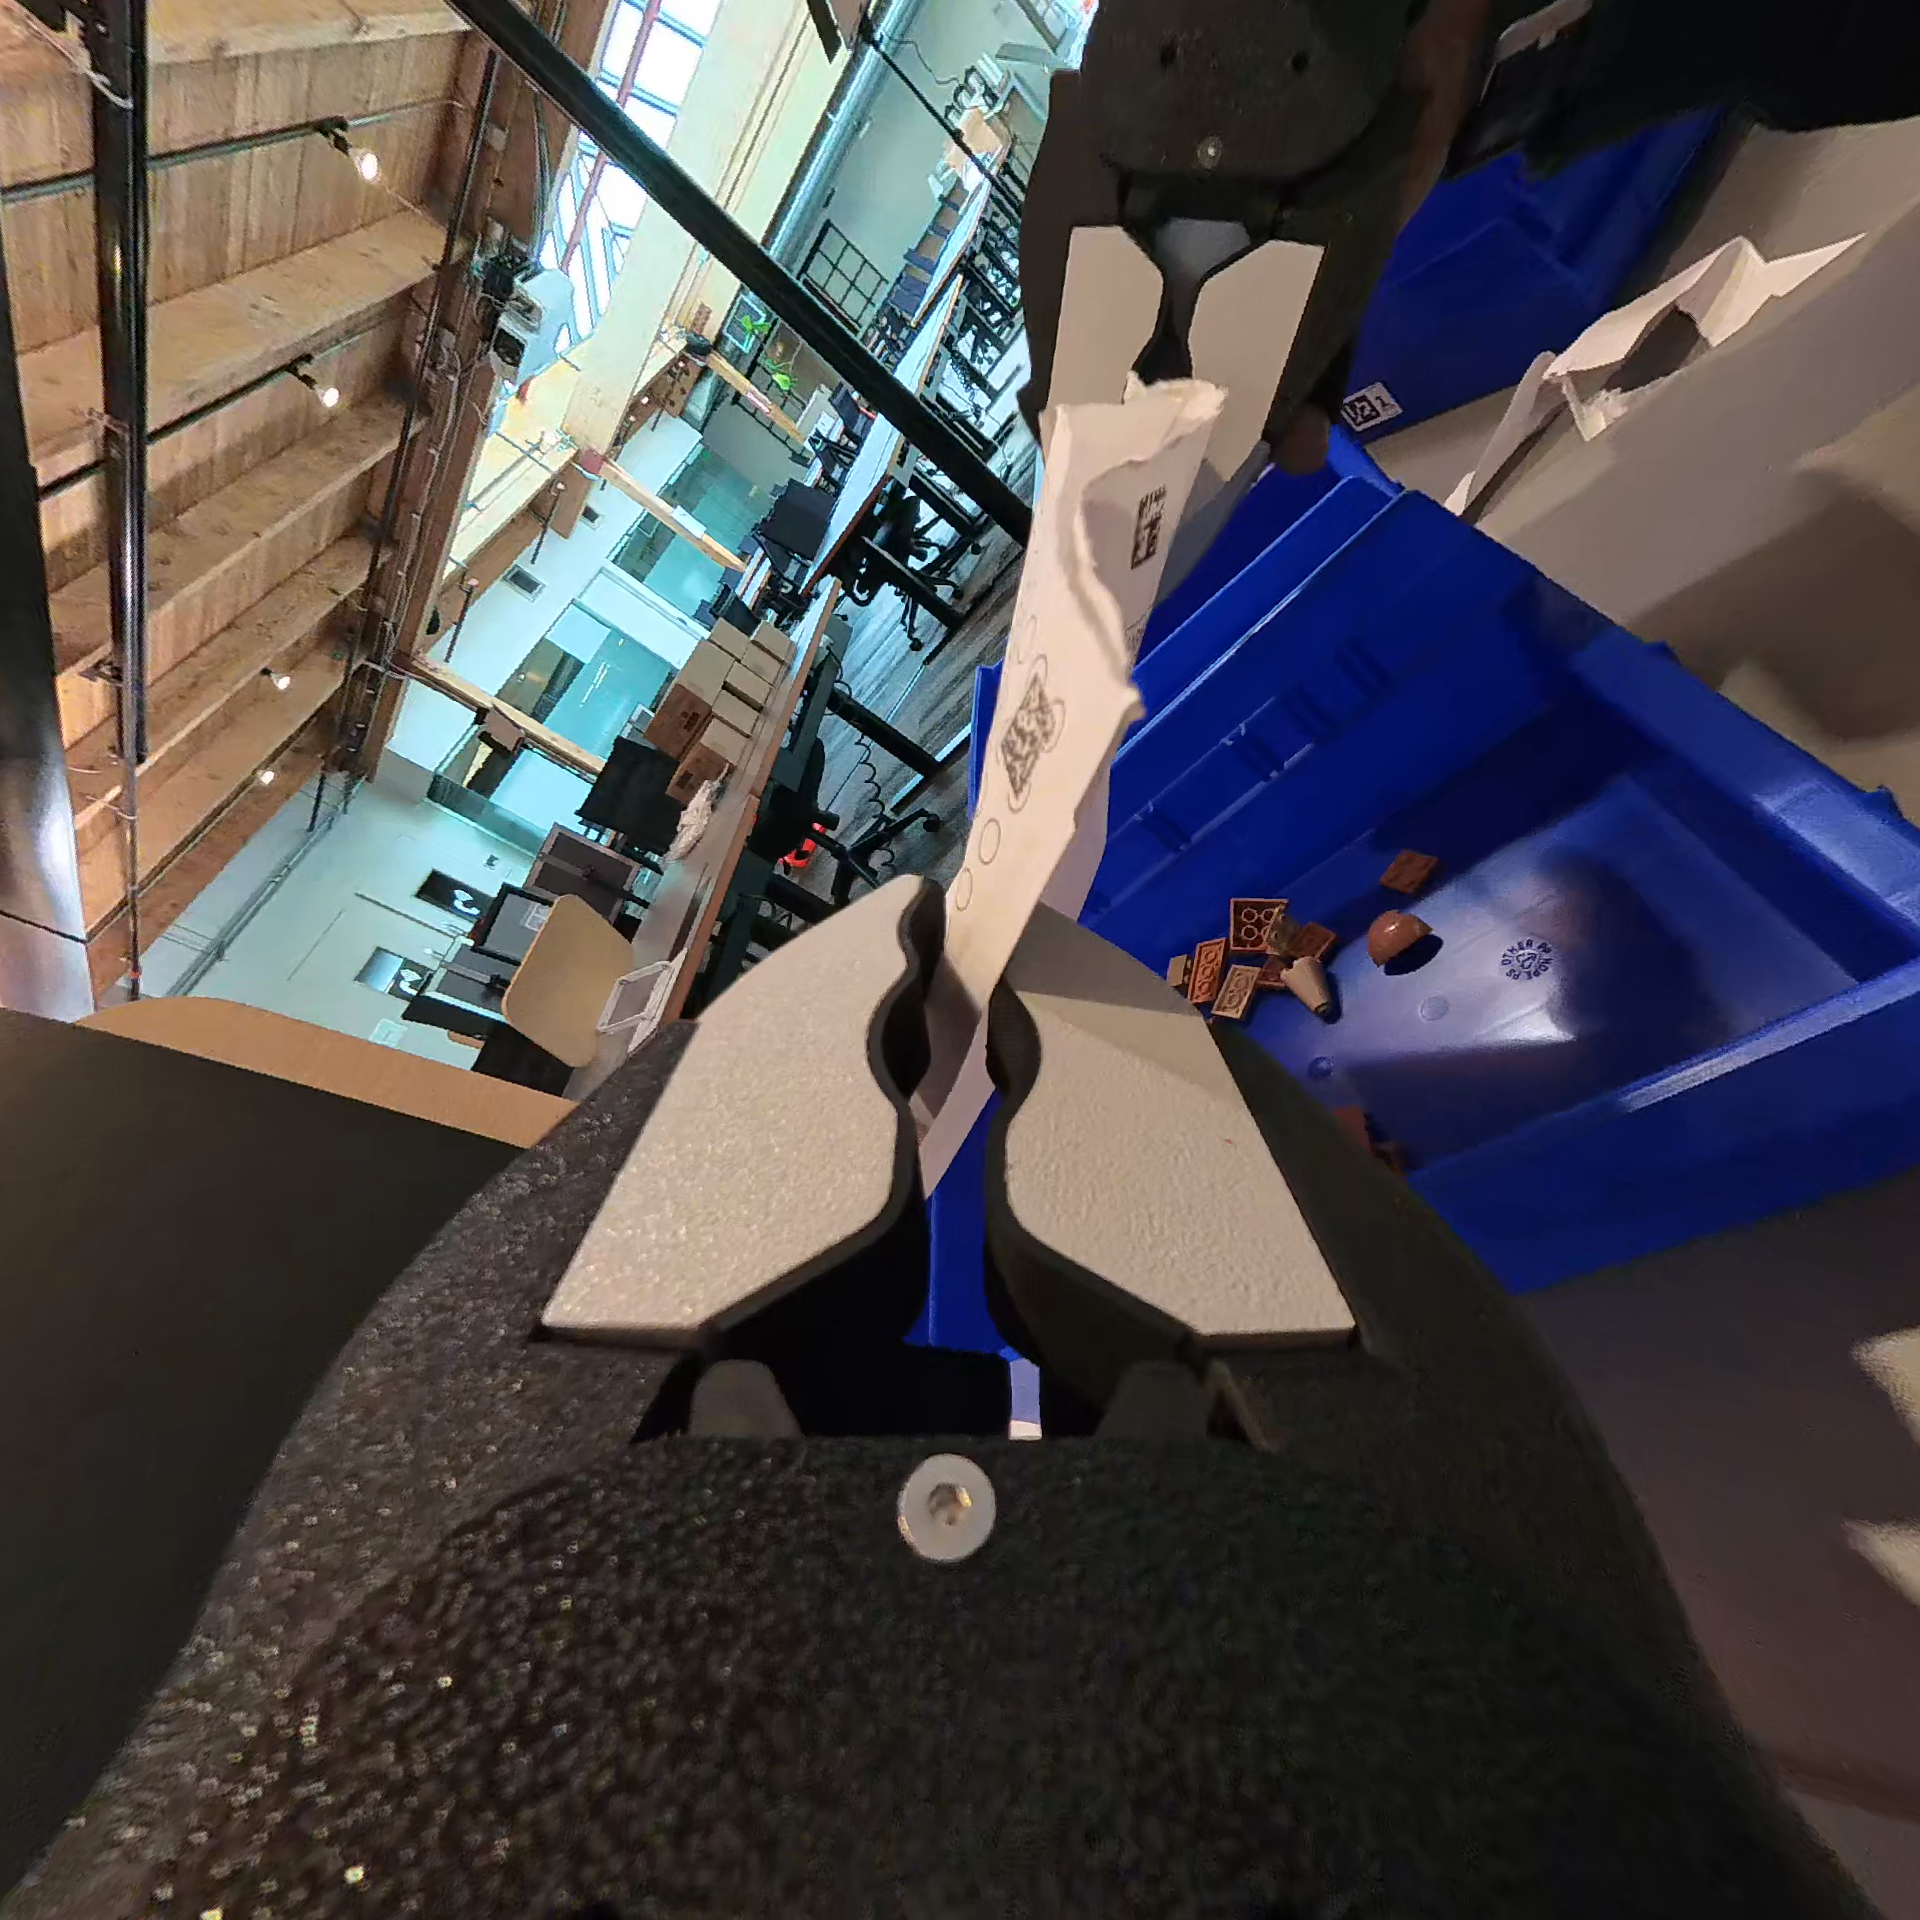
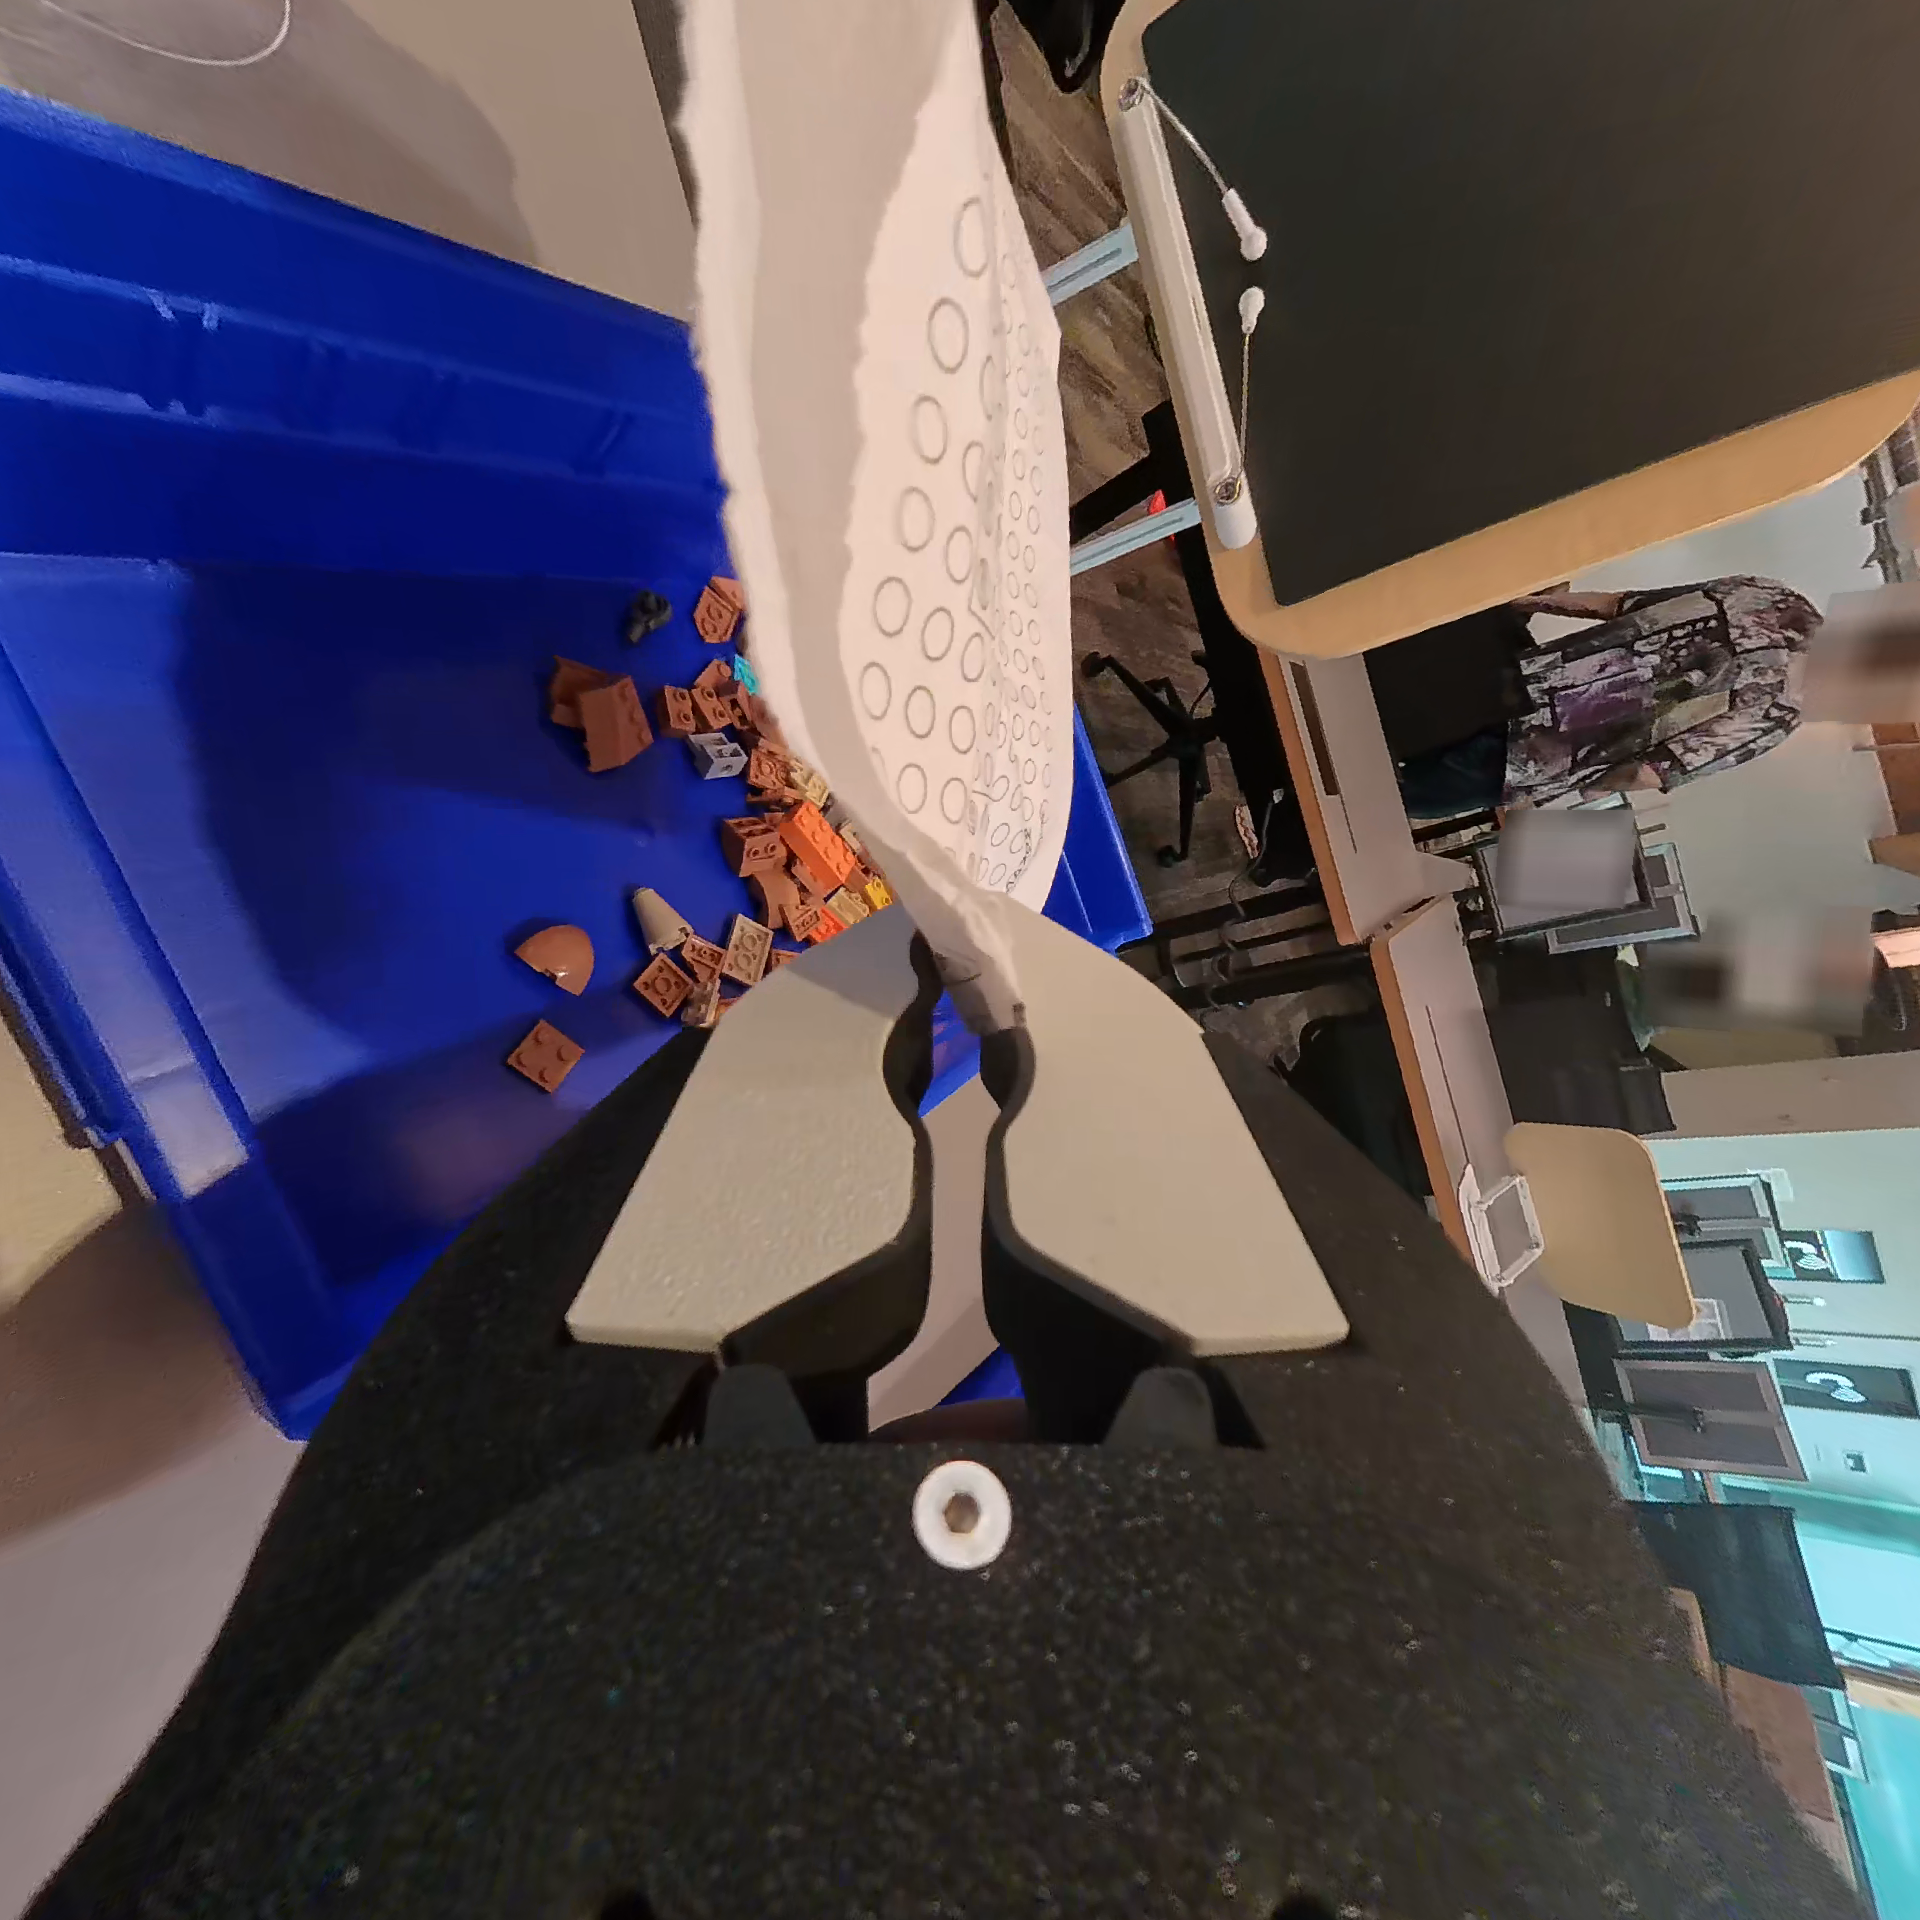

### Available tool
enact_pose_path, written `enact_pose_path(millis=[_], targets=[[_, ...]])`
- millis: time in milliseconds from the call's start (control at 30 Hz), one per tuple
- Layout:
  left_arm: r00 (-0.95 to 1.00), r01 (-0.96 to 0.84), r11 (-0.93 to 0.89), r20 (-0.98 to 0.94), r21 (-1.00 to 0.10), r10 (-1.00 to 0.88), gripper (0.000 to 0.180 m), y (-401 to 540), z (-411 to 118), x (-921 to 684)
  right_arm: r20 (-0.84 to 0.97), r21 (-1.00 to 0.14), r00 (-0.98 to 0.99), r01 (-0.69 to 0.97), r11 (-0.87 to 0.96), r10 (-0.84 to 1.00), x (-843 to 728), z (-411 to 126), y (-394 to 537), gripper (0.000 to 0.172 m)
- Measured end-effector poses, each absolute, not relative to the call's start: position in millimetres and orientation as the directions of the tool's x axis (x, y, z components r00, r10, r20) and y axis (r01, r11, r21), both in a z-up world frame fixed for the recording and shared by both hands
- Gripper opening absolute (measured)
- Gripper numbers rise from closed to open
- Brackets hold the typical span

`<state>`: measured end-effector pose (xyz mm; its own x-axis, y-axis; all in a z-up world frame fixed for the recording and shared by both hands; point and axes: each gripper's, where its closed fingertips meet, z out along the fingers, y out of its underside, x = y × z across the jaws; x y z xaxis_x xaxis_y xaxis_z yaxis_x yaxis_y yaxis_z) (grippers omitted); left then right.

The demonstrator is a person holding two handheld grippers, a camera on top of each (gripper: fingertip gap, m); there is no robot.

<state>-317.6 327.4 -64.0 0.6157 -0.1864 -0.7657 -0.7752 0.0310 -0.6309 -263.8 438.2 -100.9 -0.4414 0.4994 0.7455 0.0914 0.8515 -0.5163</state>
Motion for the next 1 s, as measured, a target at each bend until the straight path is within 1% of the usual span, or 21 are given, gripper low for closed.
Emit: enact_pose_path(millis=[333, 500, 833, 1000], targets=[[0.657, -0.73, 0.047, -0.719, -0.682, -0.226, 0.004, 323.8, -67.5, -317.1, 0.762, -0.509, -0.429, 0.068, 0.858, 0.485, -261.5, -87.0, 421.6, 0.004], [0.676, -0.707, 0.077, -0.704, -0.703, -0.216, 0.005, 322.1, -63.2, -317.4, 0.782, -0.49, -0.411, 0.061, 0.87, 0.469, -259.2, -78.0, 415.0, 0.004], [0.72, -0.647, 0.129, -0.658, -0.752, -0.22, 0.007, 320.3, -57.3, -315.8, 0.799, -0.5, -0.375, 0.018, 0.866, 0.47, -255.0, -58.6, 399.6, 0.004], [0.729, -0.634, 0.134, -0.646, -0.762, -0.225, 0.006, 321.3, -57.0, -314.9, 0.797, -0.507, -0.367, 0.025, 0.861, 0.48, -254.8, -56.0, 399.2, 0.004]])
